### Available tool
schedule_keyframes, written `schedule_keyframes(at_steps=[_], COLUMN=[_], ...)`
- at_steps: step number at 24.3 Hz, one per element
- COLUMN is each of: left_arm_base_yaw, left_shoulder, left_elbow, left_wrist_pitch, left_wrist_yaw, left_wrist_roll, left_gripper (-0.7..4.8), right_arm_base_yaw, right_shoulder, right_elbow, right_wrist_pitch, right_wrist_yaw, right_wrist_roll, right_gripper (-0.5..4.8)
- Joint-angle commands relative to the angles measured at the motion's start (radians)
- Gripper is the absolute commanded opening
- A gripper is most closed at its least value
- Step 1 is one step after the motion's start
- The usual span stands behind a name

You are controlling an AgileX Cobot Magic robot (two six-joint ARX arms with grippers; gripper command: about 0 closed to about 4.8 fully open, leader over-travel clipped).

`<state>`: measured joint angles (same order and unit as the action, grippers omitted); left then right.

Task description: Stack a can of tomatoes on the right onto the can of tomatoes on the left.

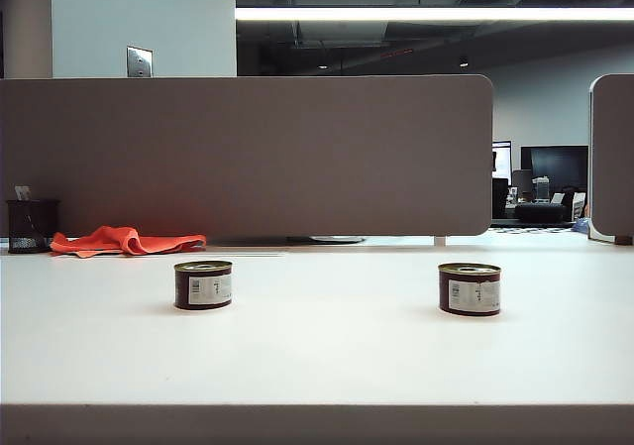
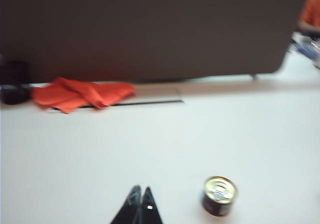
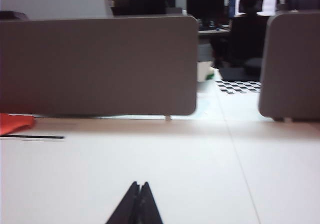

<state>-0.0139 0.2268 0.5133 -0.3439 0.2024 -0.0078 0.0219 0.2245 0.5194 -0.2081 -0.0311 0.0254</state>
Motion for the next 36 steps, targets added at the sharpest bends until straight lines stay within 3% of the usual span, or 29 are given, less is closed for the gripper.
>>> schedule_keyframes(at_steps=[1, 6, 12, 14, 15, 17, 19, 22, 23, 26, 28, 36], left_arm_base_yaw=[0.0, -0.024, -0.102, -0.112, -0.112, -0.112, -0.112, -0.112, -0.112, -0.111, -0.111, -0.111], left_shoulder=[0.126, 0.298, 0.496, 0.545, 0.57, 0.597, 0.63, 0.641, 0.642, 0.654, 0.664, 0.692], left_elbow=[0.104, 0.246, 0.372, 0.388, 0.39, 0.39, 0.39, 0.39, 0.39, 0.39, 0.39, 0.39], left_wrist_pitch=[0.003, -0.031, -0.108, -0.114, -0.111, -0.112, -0.114, -0.109, -0.108, -0.096, -0.093, -0.074], left_wrist_yaw=[0.072, 0.089, 0.091, 0.091, 0.091, 0.091, 0.091, 0.091, 0.091, 0.091, 0.09, 0.09], left_wrist_roll=[0.019, 0.023, 0.098, 0.113, 0.112, 0.112, 0.112, 0.112, 0.112, 0.112, 0.112, 0.113], left_gripper=[-0.06, -0.06, -0.05, 0.63, 1.7, 1.89, 1.98, 2.82, 3.03, 3.22, 3.77, 4.17], right_arm_base_yaw=[0.001, 0.026, 0.099, 0.151, 0.183, 0.213, 0.241, 0.257, 0.258, 0.261, 0.264, 0.276], right_shoulder=[0.096, 0.255, 0.534, 0.596, 0.639, 0.7, 0.775, 0.845, 0.869, 0.975, 1.07, 1.349], right_elbow=[0.097, 0.227, 0.415, 0.433, 0.435, 0.435, 0.435, 0.435, 0.435, 0.456, 0.497, 0.664], right_wrist_pitch=[-0.038, -0.086, -0.245, -0.248, -0.246, -0.246, -0.241, -0.236, -0.232, -0.229, -0.23, -0.269], right_wrist_yaw=[-0.042, -0.054, -0.063, -0.045, -0.028, -0.001, 0.01, 0.01, 0.006, -0.021, -0.025, 0.0], right_wrist_roll=[-0.004, -0.004, -0.057, -0.085, -0.116, -0.157, -0.165, -0.164, -0.164, -0.153, -0.145, -0.068], right_gripper=[-0.04, -0.04, -0.04, -0.04, -0.04, 0.04, 1.62, 4.48, 4.79, 4.79, 4.79, 4.79])
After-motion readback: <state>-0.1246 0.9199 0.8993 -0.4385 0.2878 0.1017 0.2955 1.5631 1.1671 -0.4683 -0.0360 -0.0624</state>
